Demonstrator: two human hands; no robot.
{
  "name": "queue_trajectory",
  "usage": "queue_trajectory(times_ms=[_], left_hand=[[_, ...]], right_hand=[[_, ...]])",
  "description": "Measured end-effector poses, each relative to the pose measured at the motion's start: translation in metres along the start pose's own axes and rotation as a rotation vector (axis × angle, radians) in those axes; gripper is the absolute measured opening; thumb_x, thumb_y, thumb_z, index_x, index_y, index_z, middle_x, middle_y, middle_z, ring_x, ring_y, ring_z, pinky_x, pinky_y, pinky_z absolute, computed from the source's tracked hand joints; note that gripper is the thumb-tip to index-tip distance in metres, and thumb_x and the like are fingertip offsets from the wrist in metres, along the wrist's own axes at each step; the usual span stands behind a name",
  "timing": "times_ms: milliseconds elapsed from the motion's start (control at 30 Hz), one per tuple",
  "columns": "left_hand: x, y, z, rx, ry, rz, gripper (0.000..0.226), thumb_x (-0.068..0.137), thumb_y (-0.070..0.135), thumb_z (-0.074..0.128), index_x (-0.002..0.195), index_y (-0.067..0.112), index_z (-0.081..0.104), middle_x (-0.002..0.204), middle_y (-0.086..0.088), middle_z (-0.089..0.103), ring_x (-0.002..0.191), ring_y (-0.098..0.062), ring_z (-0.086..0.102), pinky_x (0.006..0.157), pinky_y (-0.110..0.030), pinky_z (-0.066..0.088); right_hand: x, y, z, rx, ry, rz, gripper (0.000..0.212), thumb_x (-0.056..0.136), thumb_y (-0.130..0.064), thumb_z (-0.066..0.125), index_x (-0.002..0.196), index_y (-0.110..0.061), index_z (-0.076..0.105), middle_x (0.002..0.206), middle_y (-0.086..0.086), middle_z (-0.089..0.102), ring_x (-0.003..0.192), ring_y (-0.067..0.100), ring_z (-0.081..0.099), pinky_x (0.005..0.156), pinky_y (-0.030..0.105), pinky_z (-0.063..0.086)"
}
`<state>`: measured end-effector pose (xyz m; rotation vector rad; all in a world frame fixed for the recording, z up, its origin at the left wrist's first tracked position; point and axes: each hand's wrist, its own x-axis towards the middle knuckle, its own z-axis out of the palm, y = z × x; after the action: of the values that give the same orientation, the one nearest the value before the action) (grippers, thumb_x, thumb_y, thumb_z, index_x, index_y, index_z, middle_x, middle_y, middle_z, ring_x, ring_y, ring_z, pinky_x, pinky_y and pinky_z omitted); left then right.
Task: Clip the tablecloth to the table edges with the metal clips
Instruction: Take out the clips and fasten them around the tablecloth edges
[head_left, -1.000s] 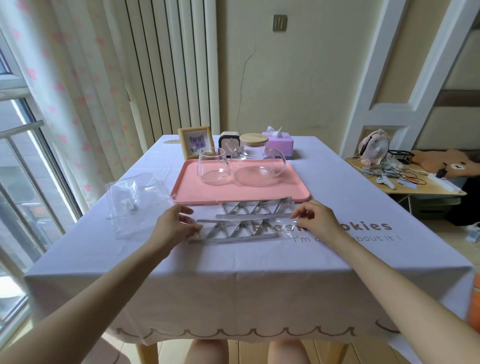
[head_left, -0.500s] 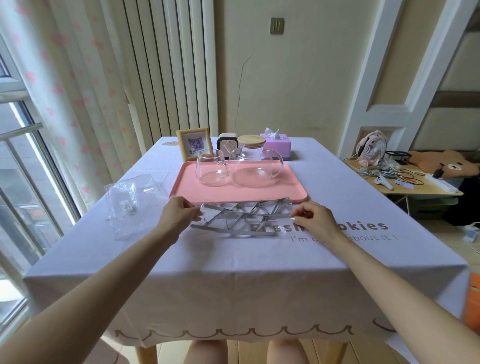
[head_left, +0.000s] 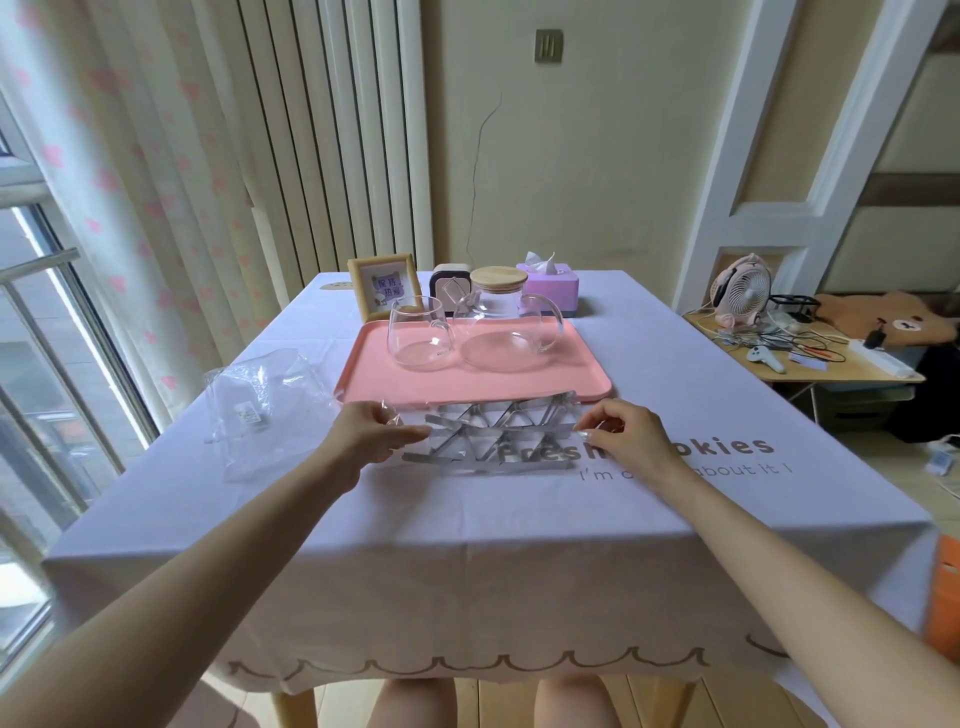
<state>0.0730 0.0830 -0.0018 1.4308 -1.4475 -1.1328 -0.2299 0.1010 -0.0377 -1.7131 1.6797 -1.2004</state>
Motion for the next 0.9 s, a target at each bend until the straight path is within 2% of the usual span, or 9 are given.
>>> queue_trajectory(times_ms=[167, 267, 433, 500, 567, 633, 733, 800, 900], left_hand=[[0.002, -0.006, 0.002, -0.015, 0.019, 0.009, 0.039, 0.075, -0.01, 0.068, 0.058, 0.009, 0.039, 0.041, -0.002, 0.055, 0.039, -0.006, 0.057, 0.041, -0.014, 0.045], [0.002, -0.004, 0.003, -0.106, 0.034, 0.031, 0.035, 0.077, -0.014, 0.064, 0.062, 0.008, 0.041, 0.061, -0.017, 0.059, 0.049, -0.014, 0.065, 0.047, -0.021, 0.054], [0.004, 0.001, 0.006, -0.142, 0.046, 0.03, 0.03, 0.081, -0.008, 0.063, 0.069, 0.009, 0.04, 0.085, -0.029, 0.064, 0.056, -0.019, 0.067, 0.052, -0.028, 0.057], [0.007, -0.002, 0.007, 0.117, 0.149, 0.094, 0.024, 0.082, 0.002, 0.065, 0.088, 0.007, 0.042, 0.101, -0.027, 0.064, 0.073, -0.027, 0.065, 0.064, -0.038, 0.054], [0.009, -0.007, 0.008, 0.623, 0.33, 0.257, 0.057, 0.074, 0.018, 0.076, 0.117, 0.004, 0.041, 0.115, -0.021, 0.056, 0.098, -0.035, 0.054, 0.078, -0.044, 0.044], [0.009, -0.009, 0.007, 0.901, 0.427, 0.505, 0.084, 0.064, 0.03, 0.082, 0.132, 0.007, 0.039, 0.122, -0.02, 0.047, 0.106, -0.037, 0.044, 0.083, -0.044, 0.037], [0.007, -0.006, 0.004, 1.038, 0.217, 0.725, 0.074, 0.065, 0.05, 0.075, 0.126, 0.016, 0.052, 0.126, -0.008, 0.051, 0.112, -0.03, 0.044, 0.089, -0.041, 0.03], [0.009, -0.008, 0.003, 1.152, 0.022, 0.687, 0.068, 0.068, 0.056, 0.067, 0.125, 0.02, 0.055, 0.123, 0.0, 0.056, 0.11, -0.025, 0.045, 0.084, -0.035, 0.026], [0.009, -0.013, 0.005, 1.15, -0.061, 0.641, 0.06, 0.07, 0.052, 0.069, 0.12, 0.021, 0.06, 0.115, -0.002, 0.058, 0.104, -0.025, 0.051, 0.078, -0.032, 0.033]], right_hand=[[0.001, 0.002, 0.0, -0.005, -0.003, 0.001, 0.008, 0.078, 0.002, 0.065, 0.078, -0.006, 0.069, 0.059, -0.001, 0.061, 0.048, 0.002, 0.052, 0.052, 0.011, 0.041], [0.001, 0.003, 0.0, -0.011, -0.003, -0.002, 0.006, 0.079, 0.0, 0.066, 0.079, -0.006, 0.069, 0.06, -0.001, 0.062, 0.048, 0.003, 0.052, 0.053, 0.011, 0.042], [0.004, 0.004, 0.002, -0.045, 0.04, -0.029, 0.008, 0.078, -0.001, 0.068, 0.075, -0.008, 0.069, 0.079, -0.001, 0.061, 0.055, 0.01, 0.056, 0.057, 0.016, 0.045], [0.004, 0.003, 0.003, -0.078, 0.06, -0.055, 0.009, 0.078, -0.003, 0.068, 0.074, -0.011, 0.069, 0.083, -0.009, 0.057, 0.063, 0.013, 0.056, 0.06, 0.02, 0.046], [0.004, 0.004, 0.003, -0.08, 0.058, -0.067, 0.011, 0.078, -0.002, 0.067, 0.074, -0.013, 0.068, 0.084, -0.011, 0.056, 0.065, 0.015, 0.056, 0.062, 0.023, 0.047], [0.003, 0.004, 0.003, -0.073, 0.05, -0.07, 0.014, 0.078, -0.002, 0.067, 0.073, -0.015, 0.068, 0.085, -0.01, 0.057, 0.065, 0.015, 0.056, 0.062, 0.022, 0.046], [0.003, 0.004, 0.004, -0.065, 0.043, -0.066, 0.015, 0.078, -0.002, 0.067, 0.072, -0.016, 0.067, 0.087, -0.007, 0.058, 0.064, 0.015, 0.055, 0.061, 0.018, 0.044], [0.003, 0.004, 0.004, -0.053, 0.044, -0.063, 0.015, 0.079, -0.004, 0.067, 0.072, -0.017, 0.067, 0.088, -0.007, 0.058, 0.066, 0.016, 0.056, 0.062, 0.02, 0.044], [0.004, 0.005, 0.004, -0.049, 0.044, -0.063, 0.016, 0.079, -0.005, 0.068, 0.071, -0.019, 0.066, 0.088, -0.009, 0.059, 0.068, 0.017, 0.057, 0.064, 0.021, 0.044]])
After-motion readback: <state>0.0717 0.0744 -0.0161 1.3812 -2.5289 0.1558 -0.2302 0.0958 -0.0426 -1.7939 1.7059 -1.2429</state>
